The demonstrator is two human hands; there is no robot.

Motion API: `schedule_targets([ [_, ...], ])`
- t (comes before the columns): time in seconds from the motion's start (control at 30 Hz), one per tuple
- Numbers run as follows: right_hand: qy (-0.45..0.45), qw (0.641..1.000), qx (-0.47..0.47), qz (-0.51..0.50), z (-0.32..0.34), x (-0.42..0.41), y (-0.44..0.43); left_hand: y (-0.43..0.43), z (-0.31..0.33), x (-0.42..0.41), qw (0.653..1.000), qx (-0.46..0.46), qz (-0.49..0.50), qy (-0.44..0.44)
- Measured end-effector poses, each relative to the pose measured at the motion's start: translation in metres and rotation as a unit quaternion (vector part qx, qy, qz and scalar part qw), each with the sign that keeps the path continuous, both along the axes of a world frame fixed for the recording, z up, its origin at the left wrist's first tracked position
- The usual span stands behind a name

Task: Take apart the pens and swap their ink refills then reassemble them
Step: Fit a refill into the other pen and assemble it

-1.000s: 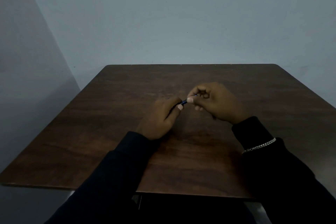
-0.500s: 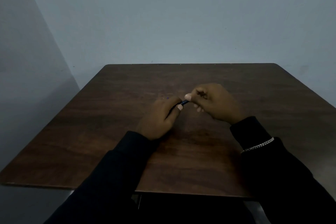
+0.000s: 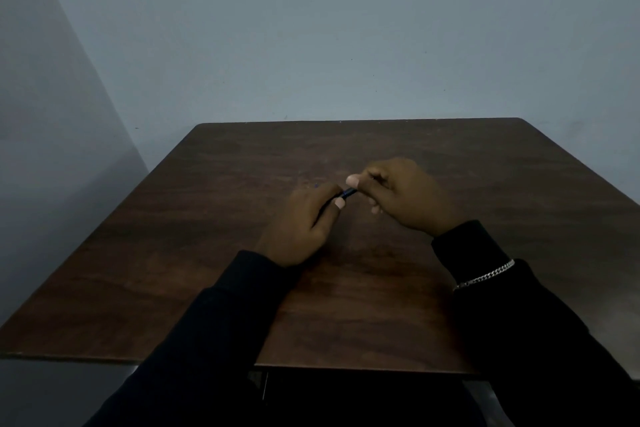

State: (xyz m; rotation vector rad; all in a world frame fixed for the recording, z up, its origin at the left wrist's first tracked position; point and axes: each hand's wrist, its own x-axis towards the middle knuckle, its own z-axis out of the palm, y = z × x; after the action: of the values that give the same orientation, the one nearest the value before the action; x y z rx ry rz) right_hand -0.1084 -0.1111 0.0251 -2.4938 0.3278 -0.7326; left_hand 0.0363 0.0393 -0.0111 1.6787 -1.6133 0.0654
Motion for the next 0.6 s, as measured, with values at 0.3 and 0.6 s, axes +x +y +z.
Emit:
schedule_targets([
  [0.3, -0.017, 0.994, 0.104, 0.007, 0.0026, -0.0015, -0.0030, 0.0010, 0.0021, -0.0011, 1.000, -0.007, -0.005, 0.009],
  [0.6, 0.010, 0.999, -0.034, 0.001, 0.0027, -0.0020, -0.0012, -0.0015, -0.0013, -0.0016, 1.000, -0.017, 0.011, -0.016],
])
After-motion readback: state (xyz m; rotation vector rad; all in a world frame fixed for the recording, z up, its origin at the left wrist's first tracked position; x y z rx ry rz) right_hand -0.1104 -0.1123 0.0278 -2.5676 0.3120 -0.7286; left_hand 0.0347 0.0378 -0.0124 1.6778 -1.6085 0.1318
